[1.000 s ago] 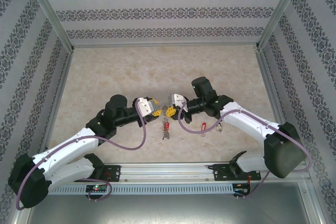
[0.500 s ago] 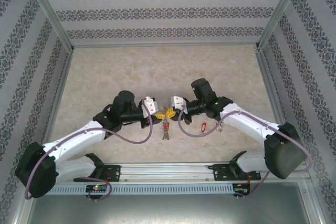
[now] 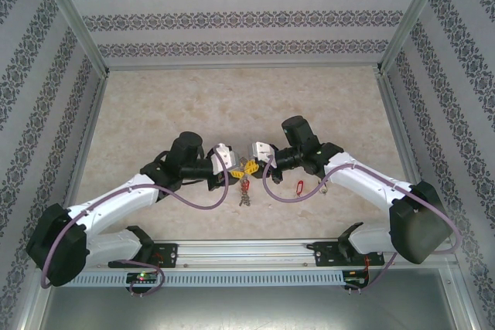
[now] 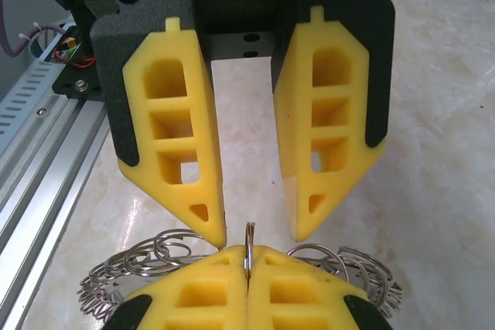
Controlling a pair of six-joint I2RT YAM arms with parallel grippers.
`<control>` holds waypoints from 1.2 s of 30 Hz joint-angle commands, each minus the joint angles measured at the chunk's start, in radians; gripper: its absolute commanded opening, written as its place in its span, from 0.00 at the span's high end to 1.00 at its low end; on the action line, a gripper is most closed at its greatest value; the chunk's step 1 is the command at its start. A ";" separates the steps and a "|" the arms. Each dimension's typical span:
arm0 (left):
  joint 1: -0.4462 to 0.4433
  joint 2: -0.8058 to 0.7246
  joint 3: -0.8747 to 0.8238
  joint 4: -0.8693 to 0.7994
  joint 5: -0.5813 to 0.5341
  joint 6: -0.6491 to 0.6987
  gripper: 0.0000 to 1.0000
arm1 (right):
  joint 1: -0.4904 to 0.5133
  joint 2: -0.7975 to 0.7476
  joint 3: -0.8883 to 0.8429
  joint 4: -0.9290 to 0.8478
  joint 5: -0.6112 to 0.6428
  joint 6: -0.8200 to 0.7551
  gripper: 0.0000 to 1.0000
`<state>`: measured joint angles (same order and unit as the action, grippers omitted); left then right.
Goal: Put the keys on the keyring
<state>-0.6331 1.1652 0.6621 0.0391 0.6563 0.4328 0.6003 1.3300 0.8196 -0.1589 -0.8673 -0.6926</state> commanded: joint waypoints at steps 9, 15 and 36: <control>0.009 0.040 0.060 -0.038 0.068 0.047 1.00 | 0.015 -0.023 -0.011 0.033 -0.015 -0.012 1.00; 0.008 0.030 0.019 0.033 0.044 0.022 1.00 | 0.011 -0.033 -0.043 0.019 0.034 -0.016 0.96; 0.009 0.047 -0.069 0.204 0.050 -0.066 1.00 | -0.017 -0.061 -0.119 0.156 0.033 0.066 0.86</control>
<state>-0.6281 1.2167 0.6056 0.1696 0.6872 0.3882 0.5903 1.2907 0.7101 -0.0731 -0.7856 -0.6582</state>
